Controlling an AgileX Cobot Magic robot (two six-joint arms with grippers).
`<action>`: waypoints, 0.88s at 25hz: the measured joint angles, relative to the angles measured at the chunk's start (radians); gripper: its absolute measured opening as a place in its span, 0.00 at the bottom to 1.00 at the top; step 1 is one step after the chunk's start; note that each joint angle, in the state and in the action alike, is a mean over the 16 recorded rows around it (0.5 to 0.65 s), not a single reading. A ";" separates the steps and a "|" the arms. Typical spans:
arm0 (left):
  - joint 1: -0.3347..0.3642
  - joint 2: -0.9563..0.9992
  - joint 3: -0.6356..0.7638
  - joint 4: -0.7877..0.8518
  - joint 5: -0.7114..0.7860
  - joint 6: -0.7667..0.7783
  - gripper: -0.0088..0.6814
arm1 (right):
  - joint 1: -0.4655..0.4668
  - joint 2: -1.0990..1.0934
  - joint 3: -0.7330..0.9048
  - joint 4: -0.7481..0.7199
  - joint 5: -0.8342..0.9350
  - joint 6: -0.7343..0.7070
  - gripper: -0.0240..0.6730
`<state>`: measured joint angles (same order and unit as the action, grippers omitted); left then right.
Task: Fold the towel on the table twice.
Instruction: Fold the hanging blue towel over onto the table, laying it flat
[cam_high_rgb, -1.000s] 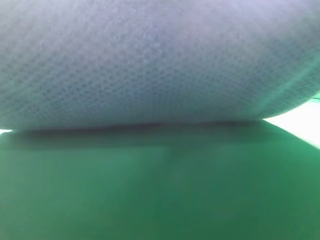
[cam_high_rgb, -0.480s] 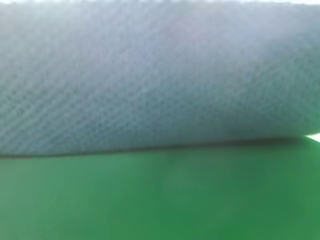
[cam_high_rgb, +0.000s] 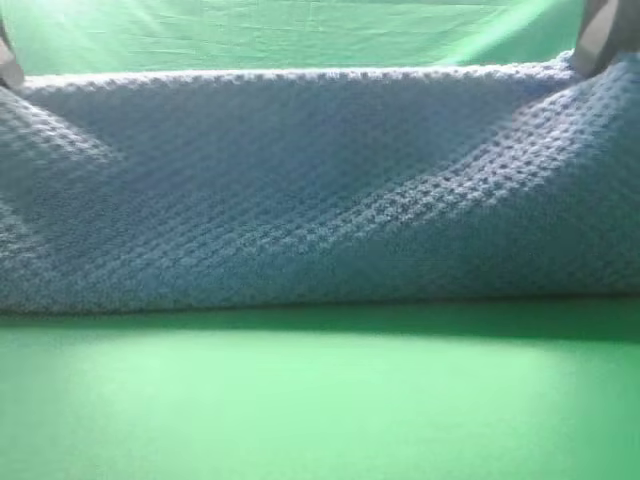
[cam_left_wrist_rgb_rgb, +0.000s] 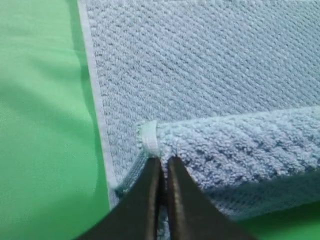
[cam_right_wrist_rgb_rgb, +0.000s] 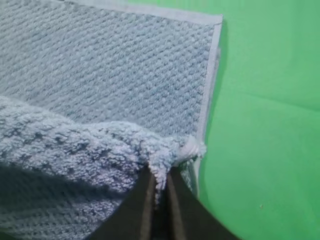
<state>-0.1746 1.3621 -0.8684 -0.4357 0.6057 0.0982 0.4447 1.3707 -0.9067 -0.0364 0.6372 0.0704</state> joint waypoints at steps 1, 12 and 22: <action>0.000 0.029 -0.020 0.003 -0.008 0.000 0.01 | -0.006 0.023 -0.017 -0.004 -0.010 -0.003 0.03; 0.000 0.268 -0.197 0.020 -0.096 0.001 0.01 | -0.046 0.264 -0.200 -0.046 -0.100 -0.029 0.03; 0.000 0.390 -0.274 0.022 -0.162 0.001 0.01 | -0.061 0.423 -0.322 -0.064 -0.157 -0.034 0.04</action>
<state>-0.1743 1.7525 -1.1424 -0.4136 0.4439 0.0989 0.3841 1.7939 -1.2289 -0.1004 0.4798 0.0363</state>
